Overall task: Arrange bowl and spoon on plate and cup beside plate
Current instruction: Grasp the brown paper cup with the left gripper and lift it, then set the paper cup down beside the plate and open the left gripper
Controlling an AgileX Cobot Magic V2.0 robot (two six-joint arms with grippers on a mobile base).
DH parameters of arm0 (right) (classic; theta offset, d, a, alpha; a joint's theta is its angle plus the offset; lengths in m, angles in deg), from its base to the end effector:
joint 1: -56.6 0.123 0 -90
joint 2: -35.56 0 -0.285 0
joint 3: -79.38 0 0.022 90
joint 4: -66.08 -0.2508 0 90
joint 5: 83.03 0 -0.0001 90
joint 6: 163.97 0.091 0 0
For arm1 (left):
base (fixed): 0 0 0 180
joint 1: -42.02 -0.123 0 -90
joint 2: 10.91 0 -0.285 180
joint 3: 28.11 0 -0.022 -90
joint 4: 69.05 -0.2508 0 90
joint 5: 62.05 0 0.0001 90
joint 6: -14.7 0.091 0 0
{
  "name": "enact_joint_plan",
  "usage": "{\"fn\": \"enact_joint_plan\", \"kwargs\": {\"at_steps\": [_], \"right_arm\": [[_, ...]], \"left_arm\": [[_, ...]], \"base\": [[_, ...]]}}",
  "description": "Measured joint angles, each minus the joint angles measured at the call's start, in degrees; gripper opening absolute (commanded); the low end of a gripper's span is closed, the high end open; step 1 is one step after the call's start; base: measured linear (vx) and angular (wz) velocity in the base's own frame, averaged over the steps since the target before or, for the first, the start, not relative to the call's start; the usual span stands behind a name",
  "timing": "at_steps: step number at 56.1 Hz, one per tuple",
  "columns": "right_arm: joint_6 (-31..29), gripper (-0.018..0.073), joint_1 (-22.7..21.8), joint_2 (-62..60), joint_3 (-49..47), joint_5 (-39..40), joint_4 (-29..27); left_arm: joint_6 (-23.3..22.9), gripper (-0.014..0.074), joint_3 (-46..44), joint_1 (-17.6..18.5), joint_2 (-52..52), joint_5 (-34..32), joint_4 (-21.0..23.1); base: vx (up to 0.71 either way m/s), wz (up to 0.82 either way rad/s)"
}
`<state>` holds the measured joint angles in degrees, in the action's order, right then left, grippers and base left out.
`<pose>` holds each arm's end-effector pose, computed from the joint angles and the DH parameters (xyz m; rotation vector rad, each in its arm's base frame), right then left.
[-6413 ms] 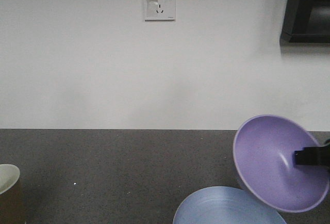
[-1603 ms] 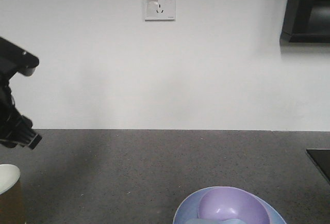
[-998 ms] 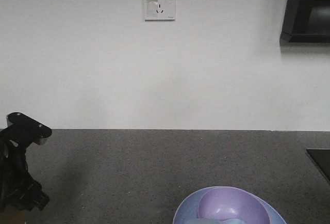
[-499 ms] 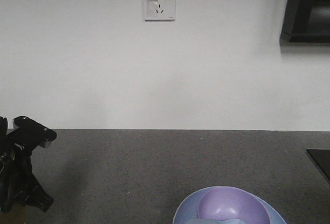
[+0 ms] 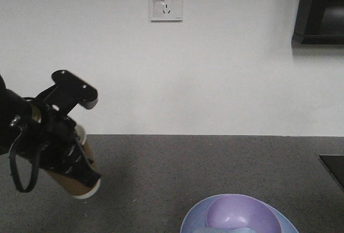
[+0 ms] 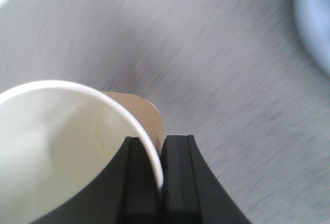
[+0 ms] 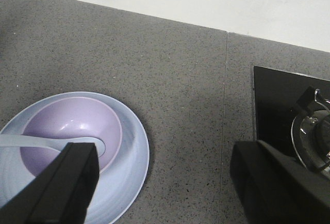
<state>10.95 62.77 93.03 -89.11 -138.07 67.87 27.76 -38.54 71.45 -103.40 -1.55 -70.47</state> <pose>0.1477 0.0136 0.4228 -0.2168 2.1534 -0.0271 0.2736 -0.1521 0.3919 0.9079 2.3184 -0.0884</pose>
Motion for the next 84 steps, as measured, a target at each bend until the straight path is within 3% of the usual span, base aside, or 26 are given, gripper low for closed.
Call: {"fn": "enact_joint_plan", "kwargs": {"at_steps": [13, 23, 55, 67, 84], "right_arm": [[0.05, 0.0582, 0.0, 0.0, 0.0, -0.04, -0.17], [0.11, 0.0582, 0.0, 0.0, 0.0, -0.51, -0.17], [0.11, 0.0582, 0.0, 0.0, 0.0, -0.72, -0.17], [0.11, 0.0582, 0.0, 0.0, 0.0, -0.82, -0.17], [0.11, 0.0582, 0.0, 0.0, 0.0, -0.93, -0.18]], "left_arm": [[0.39, -0.0004, -7.3, 7.28, -7.79, 1.98, 1.07], [0.33, -0.0004, -9.21, 10.26, -13.62, 3.06, 1.42], [0.33, 0.0023, -9.77, 12.45, -20.4, 2.8, 5.29], [0.33, 0.0184, -9.84, 12.56, -20.47, 2.74, 5.29], [0.33, 0.0503, -9.84, 12.56, -20.58, 2.68, 6.12]], "base": [[0.0, 0.0], [0.0, 0.0], [0.0, 0.0], [0.0, 0.0], [0.0, 0.0]]}}
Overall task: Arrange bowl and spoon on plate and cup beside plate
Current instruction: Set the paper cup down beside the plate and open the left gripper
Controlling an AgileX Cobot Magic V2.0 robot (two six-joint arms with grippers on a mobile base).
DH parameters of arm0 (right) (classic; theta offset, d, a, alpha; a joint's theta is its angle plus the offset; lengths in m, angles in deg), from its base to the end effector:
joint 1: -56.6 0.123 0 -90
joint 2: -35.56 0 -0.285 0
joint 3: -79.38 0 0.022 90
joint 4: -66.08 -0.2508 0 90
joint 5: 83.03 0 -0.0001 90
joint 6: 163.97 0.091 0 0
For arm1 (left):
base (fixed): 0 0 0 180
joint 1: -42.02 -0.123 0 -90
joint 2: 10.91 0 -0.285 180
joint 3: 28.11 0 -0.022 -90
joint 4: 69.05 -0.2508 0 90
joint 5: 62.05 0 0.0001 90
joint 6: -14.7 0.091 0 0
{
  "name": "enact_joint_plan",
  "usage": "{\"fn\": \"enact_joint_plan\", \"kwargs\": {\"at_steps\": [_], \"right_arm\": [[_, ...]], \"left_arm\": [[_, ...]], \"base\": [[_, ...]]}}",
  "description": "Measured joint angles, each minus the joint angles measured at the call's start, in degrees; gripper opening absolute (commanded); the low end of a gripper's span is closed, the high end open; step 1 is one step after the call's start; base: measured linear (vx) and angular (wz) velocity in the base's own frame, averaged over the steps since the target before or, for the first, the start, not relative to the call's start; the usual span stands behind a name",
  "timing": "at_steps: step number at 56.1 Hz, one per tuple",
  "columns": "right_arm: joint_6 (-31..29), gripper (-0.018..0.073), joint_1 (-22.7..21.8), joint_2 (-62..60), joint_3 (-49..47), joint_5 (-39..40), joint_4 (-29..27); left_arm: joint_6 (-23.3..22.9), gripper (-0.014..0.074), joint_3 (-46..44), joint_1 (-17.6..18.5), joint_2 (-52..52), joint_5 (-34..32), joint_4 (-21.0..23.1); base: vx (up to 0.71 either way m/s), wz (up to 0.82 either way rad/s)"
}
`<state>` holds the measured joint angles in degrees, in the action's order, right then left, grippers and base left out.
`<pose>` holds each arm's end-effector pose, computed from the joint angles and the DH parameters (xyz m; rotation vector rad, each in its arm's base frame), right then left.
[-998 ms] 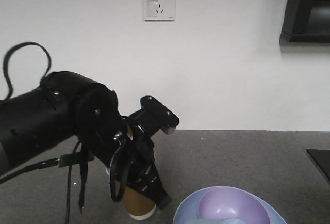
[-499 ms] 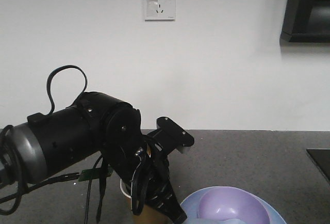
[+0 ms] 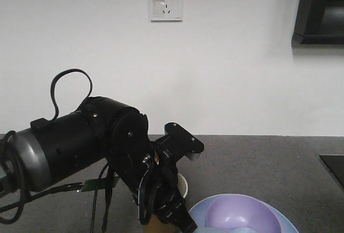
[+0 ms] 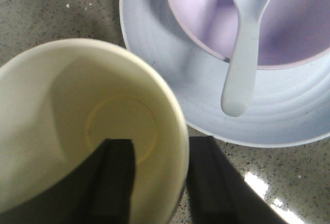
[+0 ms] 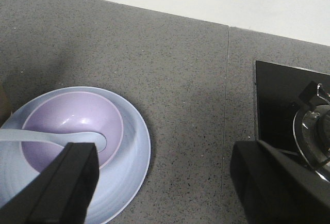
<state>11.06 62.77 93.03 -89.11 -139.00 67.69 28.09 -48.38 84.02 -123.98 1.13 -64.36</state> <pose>0.1469 0.0137 0.4216 -0.2155 2.1698 -0.0224 0.2930 -0.2727 0.3120 1.2494 2.4434 -0.2519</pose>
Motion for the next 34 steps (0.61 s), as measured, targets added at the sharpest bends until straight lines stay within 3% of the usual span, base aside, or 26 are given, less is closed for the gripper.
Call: {"fn": "enact_joint_plan", "kwargs": {"at_steps": [7, 34], "right_arm": [[0.0, 0.0582, 0.0, 0.0, 0.0, 0.0, 0.0], [0.0, 0.0582, 0.0, 0.0, 0.0, 0.0, 0.0]], "left_arm": [[-0.93, 0.055, 0.0, 0.0, 0.0, 0.0, 0.04], [-2.05, 0.0552, -3.31, 0.0, 3.15, 1.15, -0.01]], "base": [[0.0, 0.0], [0.0, 0.0]]}}
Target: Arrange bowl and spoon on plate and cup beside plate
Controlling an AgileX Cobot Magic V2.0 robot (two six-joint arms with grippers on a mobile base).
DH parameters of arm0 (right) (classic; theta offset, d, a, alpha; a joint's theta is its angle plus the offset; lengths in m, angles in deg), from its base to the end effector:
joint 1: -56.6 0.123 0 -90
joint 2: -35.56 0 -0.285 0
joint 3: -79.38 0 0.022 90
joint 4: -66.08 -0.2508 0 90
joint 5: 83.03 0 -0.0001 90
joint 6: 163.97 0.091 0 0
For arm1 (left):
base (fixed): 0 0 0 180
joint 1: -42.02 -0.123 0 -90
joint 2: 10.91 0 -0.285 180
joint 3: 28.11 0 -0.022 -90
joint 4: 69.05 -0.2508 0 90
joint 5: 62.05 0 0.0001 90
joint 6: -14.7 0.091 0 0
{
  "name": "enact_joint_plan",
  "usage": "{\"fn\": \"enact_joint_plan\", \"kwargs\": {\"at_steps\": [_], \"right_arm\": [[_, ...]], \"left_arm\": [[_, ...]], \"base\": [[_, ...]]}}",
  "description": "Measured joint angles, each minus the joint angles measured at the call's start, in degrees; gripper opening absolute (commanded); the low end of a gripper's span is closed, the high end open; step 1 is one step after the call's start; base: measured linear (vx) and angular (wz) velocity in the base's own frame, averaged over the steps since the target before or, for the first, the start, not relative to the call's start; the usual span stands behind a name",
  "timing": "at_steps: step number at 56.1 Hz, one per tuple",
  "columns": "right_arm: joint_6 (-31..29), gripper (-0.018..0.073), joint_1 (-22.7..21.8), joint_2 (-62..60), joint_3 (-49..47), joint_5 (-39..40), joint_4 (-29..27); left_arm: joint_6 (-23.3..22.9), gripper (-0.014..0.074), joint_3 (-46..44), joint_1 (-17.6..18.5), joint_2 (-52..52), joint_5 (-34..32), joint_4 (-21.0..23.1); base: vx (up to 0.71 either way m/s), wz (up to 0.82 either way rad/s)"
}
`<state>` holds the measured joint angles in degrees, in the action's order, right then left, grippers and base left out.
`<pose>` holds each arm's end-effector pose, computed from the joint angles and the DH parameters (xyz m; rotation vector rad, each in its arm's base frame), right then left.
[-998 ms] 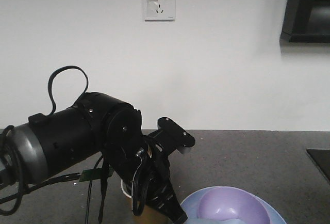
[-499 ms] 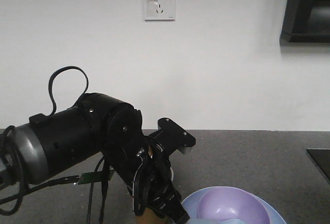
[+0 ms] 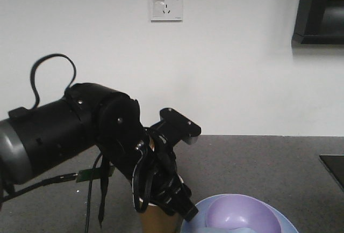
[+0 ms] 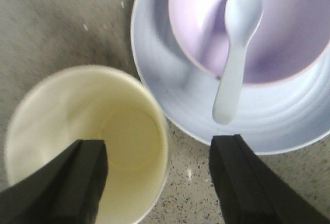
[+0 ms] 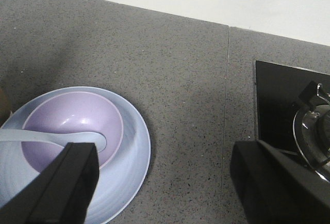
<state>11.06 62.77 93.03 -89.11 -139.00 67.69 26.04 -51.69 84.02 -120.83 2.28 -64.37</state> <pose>0.1469 0.0137 0.4216 -0.2155 2.1698 -0.0224 0.2857 -0.2662 0.3498 1.1724 2.3818 -0.2898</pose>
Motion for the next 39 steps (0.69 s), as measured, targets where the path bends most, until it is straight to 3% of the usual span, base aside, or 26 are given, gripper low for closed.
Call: {"fn": "enact_joint_plan", "kwargs": {"at_steps": [11, 15, 20, 24, 35, 39], "right_arm": [[0.0, 0.0582, 0.0, 0.0, 0.0, -0.07, -0.05], [0.0, 0.0575, 0.0, 0.0, 0.0, -0.13, -0.46], [0.0, 0.0533, 0.0, 0.0, 0.0, -0.13, -1.12], [0.0, 0.0455, 0.0, 0.0, 0.0, -0.13, -1.61], [0.0, -0.0008, 0.0, -5.48, 6.01, 4.12, -1.61], [0.0, -0.0015, 0.0, -10.09, 10.08, 6.71, -1.97]], "left_arm": [[-0.07, 0.048, -7.3, 0.0, 3.06, 3.5, -0.12], [-0.14, 0.0374, -8.63, 0.0, 4.35, 5.2, -0.42], [-1.1, 0.0169, -9.16, 0.06, 6.5, 7.06, -2.46], [-2.99, -0.0008, -9.15, 0.06, 8.23, 7.68, -5.32], [-8.86, -0.0006, -3.24, -0.05, 17.18, 2.83, -10.95], [-9.4, -0.0006, 3.61, -0.06, 22.07, -1.28, -11.18]], "base": [[0.0, 0.0], [0.0, 0.0], [0.0, 0.0], [0.0, 0.0], [0.0, 0.0], [0.0, 0.0]]}}
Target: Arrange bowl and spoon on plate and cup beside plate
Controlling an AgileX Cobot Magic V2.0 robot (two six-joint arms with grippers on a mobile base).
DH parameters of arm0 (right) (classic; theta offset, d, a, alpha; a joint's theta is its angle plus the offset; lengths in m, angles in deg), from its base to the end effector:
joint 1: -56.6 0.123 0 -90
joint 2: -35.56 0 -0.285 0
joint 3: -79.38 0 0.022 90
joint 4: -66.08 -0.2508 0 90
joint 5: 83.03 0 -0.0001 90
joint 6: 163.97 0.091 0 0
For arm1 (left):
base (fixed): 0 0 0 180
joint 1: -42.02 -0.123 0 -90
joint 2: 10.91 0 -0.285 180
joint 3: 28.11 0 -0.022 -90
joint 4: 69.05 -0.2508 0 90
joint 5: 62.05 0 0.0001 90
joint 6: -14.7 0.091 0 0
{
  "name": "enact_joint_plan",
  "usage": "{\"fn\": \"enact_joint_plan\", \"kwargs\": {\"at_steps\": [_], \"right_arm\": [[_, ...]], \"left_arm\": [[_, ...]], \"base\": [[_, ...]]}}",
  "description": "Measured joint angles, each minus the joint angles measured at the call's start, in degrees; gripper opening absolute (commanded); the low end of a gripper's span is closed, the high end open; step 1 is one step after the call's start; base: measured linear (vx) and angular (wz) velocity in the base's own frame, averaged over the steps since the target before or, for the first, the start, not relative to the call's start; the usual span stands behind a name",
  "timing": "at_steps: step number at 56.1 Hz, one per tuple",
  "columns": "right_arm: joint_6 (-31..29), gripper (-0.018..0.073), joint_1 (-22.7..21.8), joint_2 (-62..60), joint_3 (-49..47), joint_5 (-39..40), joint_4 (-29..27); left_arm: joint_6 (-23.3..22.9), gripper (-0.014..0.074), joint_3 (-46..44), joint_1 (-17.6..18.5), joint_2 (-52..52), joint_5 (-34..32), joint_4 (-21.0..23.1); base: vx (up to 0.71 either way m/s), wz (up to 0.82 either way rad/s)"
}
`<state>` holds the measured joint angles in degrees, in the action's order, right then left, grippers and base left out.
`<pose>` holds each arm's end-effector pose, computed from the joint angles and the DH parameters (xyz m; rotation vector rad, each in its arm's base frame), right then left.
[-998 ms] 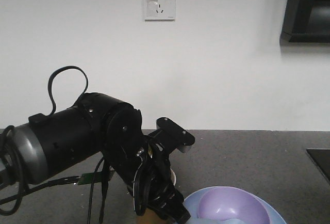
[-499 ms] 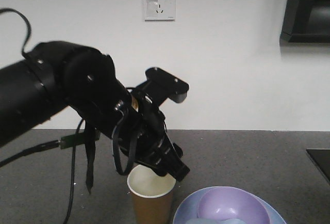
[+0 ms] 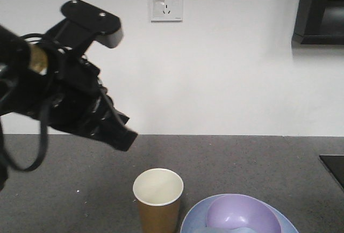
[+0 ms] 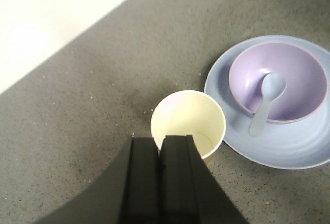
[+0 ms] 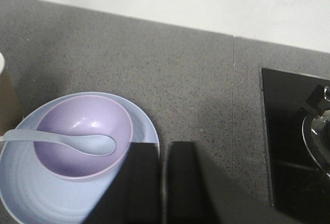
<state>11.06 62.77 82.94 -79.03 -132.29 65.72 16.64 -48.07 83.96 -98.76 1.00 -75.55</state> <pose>0.1126 0.0126 0.4001 -0.1990 2.0539 0.0204 0.2158 -0.1815 0.4634 0.8606 2.1203 -0.2231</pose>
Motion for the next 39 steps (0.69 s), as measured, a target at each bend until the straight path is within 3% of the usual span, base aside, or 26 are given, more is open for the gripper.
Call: {"fn": "enact_joint_plan", "kwargs": {"at_steps": [19, 27, 39], "right_arm": [[0.16, -0.0013, 0.0, -24.26, 19.19, 9.45, -0.25], [0.21, -0.0012, 0.0, -28.99, 21.7, 9.67, -0.25], [0.26, -0.0012, 0.0, -30.37, 22.08, 8.4, -0.25]], "left_arm": [[-6.23, -0.0006, 42.9, 0.0, 28.98, -27.28, -0.11], [-7.59, -0.0006, 51.54, 0.0, 35.8, -32.48, -0.11], [-7.91, -0.0006, 56.19, 0.0, 39.44, -33.4, -0.02]], "base": [[0.0, 0.0], [0.0, 0.0], [0.0, 0.0]]}}
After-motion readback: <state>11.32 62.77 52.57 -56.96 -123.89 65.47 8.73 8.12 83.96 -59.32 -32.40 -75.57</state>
